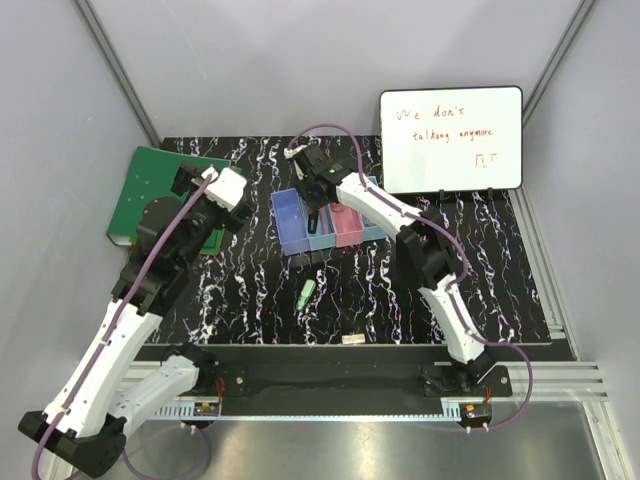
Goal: Sort the stationery into containers
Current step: Place the pen in the storage box, then pick up the stationery from the center of the board.
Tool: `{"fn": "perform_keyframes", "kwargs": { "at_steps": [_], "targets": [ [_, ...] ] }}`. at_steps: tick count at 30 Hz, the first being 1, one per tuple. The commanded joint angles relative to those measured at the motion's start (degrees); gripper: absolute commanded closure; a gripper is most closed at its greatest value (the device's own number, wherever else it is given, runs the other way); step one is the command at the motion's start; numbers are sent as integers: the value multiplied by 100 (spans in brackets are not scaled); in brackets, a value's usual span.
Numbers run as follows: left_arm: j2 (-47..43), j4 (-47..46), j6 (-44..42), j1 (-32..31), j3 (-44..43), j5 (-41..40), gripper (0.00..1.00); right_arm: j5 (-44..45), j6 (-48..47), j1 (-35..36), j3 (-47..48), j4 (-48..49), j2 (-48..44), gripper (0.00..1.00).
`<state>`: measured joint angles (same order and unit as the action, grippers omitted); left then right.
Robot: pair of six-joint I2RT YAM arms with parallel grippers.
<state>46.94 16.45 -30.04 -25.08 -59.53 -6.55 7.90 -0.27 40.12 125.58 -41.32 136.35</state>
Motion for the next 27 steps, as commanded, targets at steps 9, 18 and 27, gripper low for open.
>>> {"fn": "perform_keyframes", "kwargs": {
  "at_steps": [9, 18, 27],
  "targets": [
    [-528, 350, -370, -14, 678, 84, 1, -973, -1814, 13, -2044, -41, -3069, 53],
    [-809, 719, -116, -14, 891, -233, 1, -2442, -3733, 224, -4101, -1651, -4652, 54],
    [-423, 772, -72, -23, 355, -145, 1, -1924, -4314, 1330, -5780, -1116, -4899, 54]
  ]
}}
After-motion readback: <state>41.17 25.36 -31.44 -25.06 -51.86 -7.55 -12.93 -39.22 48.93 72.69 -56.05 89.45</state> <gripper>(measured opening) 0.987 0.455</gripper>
